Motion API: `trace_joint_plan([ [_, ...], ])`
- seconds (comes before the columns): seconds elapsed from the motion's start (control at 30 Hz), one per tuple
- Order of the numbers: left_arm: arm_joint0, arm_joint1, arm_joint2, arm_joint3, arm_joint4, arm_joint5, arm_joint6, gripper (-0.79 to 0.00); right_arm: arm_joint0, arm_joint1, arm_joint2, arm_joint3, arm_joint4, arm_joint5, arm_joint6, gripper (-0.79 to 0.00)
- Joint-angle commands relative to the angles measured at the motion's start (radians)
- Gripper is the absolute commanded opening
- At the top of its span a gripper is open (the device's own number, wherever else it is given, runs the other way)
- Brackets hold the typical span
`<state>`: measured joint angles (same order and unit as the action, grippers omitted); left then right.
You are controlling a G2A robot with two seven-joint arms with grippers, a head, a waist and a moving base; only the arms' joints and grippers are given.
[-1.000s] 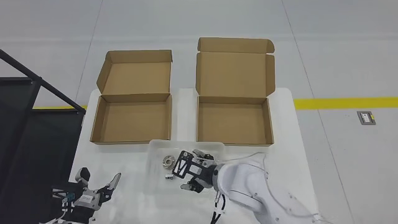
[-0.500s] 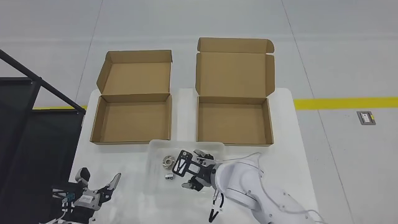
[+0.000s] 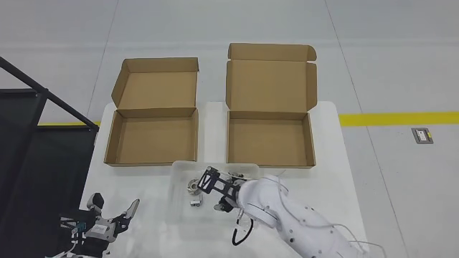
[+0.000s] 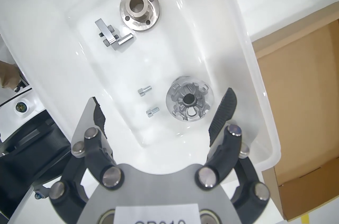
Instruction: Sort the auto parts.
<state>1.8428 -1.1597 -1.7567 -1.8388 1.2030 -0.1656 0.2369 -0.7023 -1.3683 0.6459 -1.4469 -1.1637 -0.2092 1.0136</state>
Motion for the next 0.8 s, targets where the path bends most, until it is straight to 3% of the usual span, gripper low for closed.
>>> trace_joint_plan([
  [0.0,0.0,0.0,0.0,0.0,0.0,0.0,0.0,0.0,0.003,-0.004,-0.001,0.024,-0.001,-0.002,-0.013,0.0],
  [0.37,0.0,0.0,0.0,0.0,0.0,0.0,0.0,0.0,0.004,-0.021,0.006,0.088,-0.038,0.02,-0.05,0.0],
  [0.4,0.0,0.0,0.0,0.0,0.0,0.0,0.0,0.0,0.004,-0.022,0.006,0.092,-0.04,0.021,-0.05,-0.018],
  [0.47,0.0,0.0,0.0,0.0,0.0,0.0,0.0,0.0,0.004,-0.025,0.006,0.1,-0.045,0.021,-0.047,-0.132],
  [0.5,0.0,0.0,0.0,0.0,0.0,0.0,0.0,0.0,0.004,-0.027,0.006,0.104,-0.047,0.022,-0.046,-0.299],
  [0.53,0.0,0.0,0.0,0.0,0.0,0.0,0.0,0.0,0.006,-0.029,0.005,0.108,-0.051,0.026,-0.043,-0.354],
  [0.6,0.0,0.0,0.0,0.0,0.0,0.0,0.0,0.0,0.007,-0.033,0.004,0.117,-0.059,0.032,-0.04,-0.397],
  [0.77,0.0,0.0,0.0,0.0,0.0,0.0,0.0,0.0,0.005,-0.041,0.006,0.135,-0.097,0.079,-0.037,-0.419],
])
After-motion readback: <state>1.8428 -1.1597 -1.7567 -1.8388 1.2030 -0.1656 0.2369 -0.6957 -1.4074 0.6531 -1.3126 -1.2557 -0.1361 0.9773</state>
